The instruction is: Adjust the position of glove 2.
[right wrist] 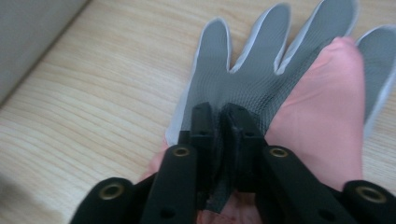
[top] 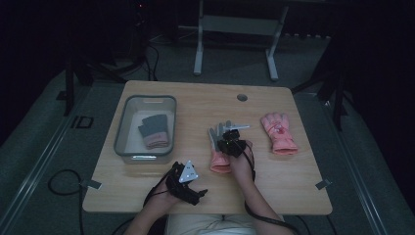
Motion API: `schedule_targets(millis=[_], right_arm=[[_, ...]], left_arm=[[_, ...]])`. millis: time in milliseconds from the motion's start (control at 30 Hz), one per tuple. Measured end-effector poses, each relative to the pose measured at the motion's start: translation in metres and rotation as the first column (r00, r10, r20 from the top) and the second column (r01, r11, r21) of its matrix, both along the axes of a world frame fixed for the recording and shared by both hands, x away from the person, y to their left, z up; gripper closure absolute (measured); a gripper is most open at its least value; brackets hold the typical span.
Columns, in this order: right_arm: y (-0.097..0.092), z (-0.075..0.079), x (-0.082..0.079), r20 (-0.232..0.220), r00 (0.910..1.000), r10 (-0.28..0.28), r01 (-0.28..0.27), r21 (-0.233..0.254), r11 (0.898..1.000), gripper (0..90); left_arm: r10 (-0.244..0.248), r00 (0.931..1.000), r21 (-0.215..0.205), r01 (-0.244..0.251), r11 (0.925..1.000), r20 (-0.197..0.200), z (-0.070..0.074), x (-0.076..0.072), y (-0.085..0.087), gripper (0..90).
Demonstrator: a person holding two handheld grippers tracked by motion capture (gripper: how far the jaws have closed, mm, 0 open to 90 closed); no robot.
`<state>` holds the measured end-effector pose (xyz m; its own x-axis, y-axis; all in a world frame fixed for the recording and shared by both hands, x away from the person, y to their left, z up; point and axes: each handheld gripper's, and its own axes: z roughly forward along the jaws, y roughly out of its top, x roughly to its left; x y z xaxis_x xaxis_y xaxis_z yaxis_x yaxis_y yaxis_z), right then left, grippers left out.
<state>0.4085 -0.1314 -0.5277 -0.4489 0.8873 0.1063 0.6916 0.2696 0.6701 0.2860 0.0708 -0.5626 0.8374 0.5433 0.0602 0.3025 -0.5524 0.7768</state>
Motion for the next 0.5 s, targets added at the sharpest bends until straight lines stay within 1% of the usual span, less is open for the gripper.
schedule_targets(millis=[33, 67, 100, 133, 233, 267, 300, 333, 367, 433, 467, 500], right_arm=[[-0.001, 0.004, -0.002, 0.004, 1.0000, 0.007, -0.007, 0.007, 1.000, 78.4], [-0.001, 0.004, -0.002, 0.004, 1.0000, 0.007, -0.007, 0.007, 1.000, 78.4], [-0.003, 0.013, -0.008, 0.028, 0.9993, 0.023, -0.024, 0.027, 0.999, 74.5], [-0.005, 0.019, -0.010, 0.042, 0.9987, 0.028, -0.030, 0.033, 0.999, 71.8], [-0.018, 0.037, -0.016, 0.093, 0.9951, 0.033, -0.038, 0.056, 0.998, 69.5], [-0.018, 0.037, -0.016, 0.093, 0.9951, 0.033, -0.038, 0.056, 0.998, 69.5], [-0.024, 0.044, -0.017, 0.112, 0.9932, 0.031, -0.038, 0.057, 0.998, 68.3], [-0.039, 0.055, -0.018, 0.157, 0.9868, 0.040, -0.048, 0.045, 0.998, 66.0], [-0.048, 0.061, -0.018, 0.177, 0.9837, 0.034, -0.040, 0.031, 0.999, 65.9], [-0.068, 0.070, -0.016, 0.203, 0.9790, 0.021, -0.023, 0.010, 1.000, 65.2], [-0.079, 0.073, -0.014, 0.215, 0.9766, 0.007, -0.005, -0.011, 1.000, 65.2], [-0.091, 0.075, -0.011, 0.216, 0.9763, -0.005, 0.009, -0.019, 1.000, 65.1]], left_arm=[[0.001, 1.0000, -0.003, -0.001, 1.0000, -0.001, 0.000, 0.000, 0.000, 2.1], [0.001, 1.0000, -0.003, -0.001, 1.0000, -0.001, 0.000, 0.000, 0.000, 2.1], [0.001, 1.0000, -0.003, -0.001, 1.0000, -0.003, 0.000, 0.001, 0.001, 2.1], [0.001, 1.0000, -0.004, -0.001, 1.0000, -0.005, 0.000, 0.001, 0.001, 2.1], [0.001, 1.0000, -0.004, -0.001, 1.0000, -0.007, 0.000, 0.001, 0.001, 2.1], [-0.001, 1.0000, -0.004, 0.001, 1.0000, -0.007, 0.000, 0.001, 0.001, 2.1], [-0.002, 1.0000, -0.004, 0.002, 1.0000, -0.007, 0.000, 0.001, 0.001, 2.1], [-0.005, 1.0000, 0.002, 0.005, 1.0000, -0.005, 0.000, 0.001, 0.001, 2.1], [-0.004, 1.0000, 0.002, 0.004, 1.0000, -0.005, 0.000, 0.001, 0.001, 2.1], [-0.004, 1.0000, 0.003, 0.004, 1.0000, -0.006, 0.000, 0.001, 0.000, 2.1], [-0.005, 1.0000, 0.001, 0.005, 1.0000, -0.002, 0.000, 0.001, 0.001, 2.1], [-0.006, 1.0000, 0.001, 0.006, 1.0000, -0.005, 0.000, 0.001, 0.001, 2.1]])
